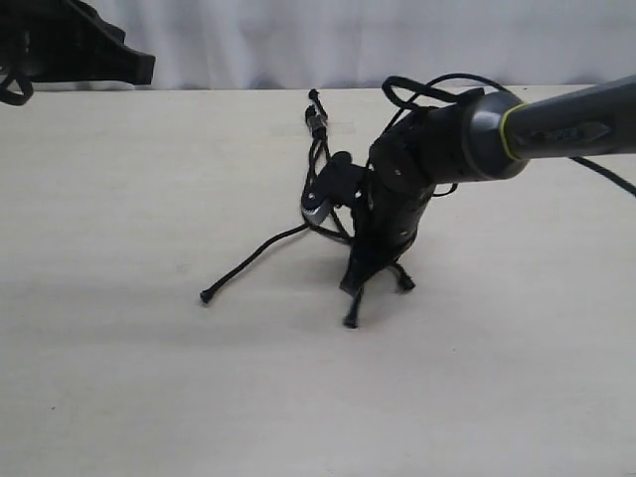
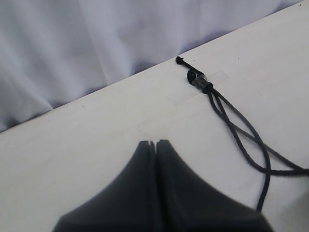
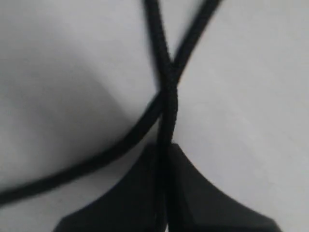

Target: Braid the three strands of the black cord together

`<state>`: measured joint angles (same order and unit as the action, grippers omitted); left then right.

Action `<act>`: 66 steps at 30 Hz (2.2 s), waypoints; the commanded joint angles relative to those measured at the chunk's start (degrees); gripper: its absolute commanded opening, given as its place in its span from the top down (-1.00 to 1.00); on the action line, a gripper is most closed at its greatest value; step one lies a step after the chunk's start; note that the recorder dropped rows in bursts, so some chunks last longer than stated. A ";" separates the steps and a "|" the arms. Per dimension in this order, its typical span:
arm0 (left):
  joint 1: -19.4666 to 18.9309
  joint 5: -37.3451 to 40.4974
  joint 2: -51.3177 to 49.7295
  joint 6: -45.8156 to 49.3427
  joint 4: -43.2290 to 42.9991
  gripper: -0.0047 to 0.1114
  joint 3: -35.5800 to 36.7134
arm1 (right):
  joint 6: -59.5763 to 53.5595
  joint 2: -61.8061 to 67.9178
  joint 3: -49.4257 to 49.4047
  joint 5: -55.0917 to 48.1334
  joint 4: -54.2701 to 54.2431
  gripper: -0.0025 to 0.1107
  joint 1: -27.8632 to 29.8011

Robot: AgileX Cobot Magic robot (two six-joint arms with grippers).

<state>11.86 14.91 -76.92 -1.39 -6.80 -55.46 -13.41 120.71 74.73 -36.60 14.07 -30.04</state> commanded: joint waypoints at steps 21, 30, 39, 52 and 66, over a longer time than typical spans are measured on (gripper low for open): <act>-0.12 -0.11 0.19 -0.35 0.34 0.92 0.09 | -2.57 -3.40 -0.77 6.78 -6.13 0.88 6.05; -0.12 -0.11 0.19 -0.35 0.34 0.92 0.09 | 18.60 -0.67 -0.77 6.41 7.75 0.31 6.15; -0.12 -0.11 0.19 -0.35 0.34 0.92 0.09 | 20.12 -6.85 -0.77 6.33 7.86 -0.30 6.15; -0.12 -0.71 0.19 -0.35 0.34 0.92 0.09 | 20.86 -29.94 -7.74 14.21 7.85 0.67 6.15; -0.12 -0.71 0.19 -0.35 -0.04 0.92 0.09 | 22.89 -58.43 -33.20 31.21 4.37 0.88 6.15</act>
<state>11.86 14.91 -76.92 -1.39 -6.80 -55.46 9.19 67.30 45.75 -8.49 19.03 -24.21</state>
